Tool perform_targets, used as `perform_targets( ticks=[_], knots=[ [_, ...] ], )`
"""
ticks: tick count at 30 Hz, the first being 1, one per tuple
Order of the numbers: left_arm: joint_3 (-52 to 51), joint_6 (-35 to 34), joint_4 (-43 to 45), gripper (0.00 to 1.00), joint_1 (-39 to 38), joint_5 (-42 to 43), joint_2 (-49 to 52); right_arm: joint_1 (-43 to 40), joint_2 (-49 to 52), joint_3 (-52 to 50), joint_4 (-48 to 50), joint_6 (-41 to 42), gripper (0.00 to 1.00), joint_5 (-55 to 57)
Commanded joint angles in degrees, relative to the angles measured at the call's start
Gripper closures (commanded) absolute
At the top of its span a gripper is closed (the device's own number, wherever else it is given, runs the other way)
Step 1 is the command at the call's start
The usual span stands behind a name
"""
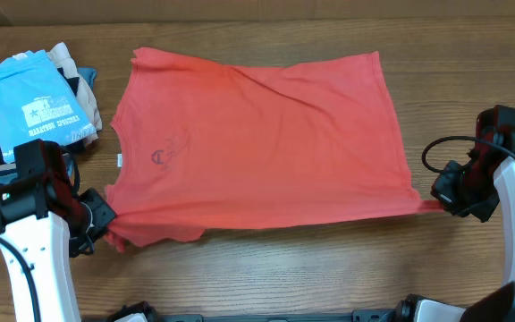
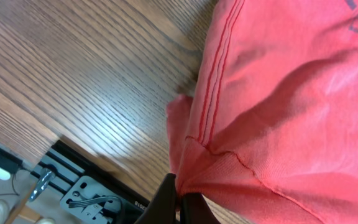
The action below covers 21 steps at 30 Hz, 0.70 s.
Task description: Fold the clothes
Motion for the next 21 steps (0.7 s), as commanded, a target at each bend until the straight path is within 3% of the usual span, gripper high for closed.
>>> perform_targets(
  ticks=[1, 11, 21],
  knots=[
    [-0.2, -1.2, -0.5, 0.96, 0.7, -0.5, -3.5, -0.4, -4.9, -0.1, -0.5, 0.4, 0.96, 0.7],
    [-1.0, -1.2, 5.5, 0.96, 0.5, 1.3, -4.1, -0.3, -4.0, -0.1, 8.0, -3.2, 0.96, -3.8],
    [-1.7, -1.0, 15.5, 0.96, 0.5, 7.9, 4.6, -0.3, 4.4, -0.1, 16.3, -5.2, 0.96, -7.7]
  ],
)
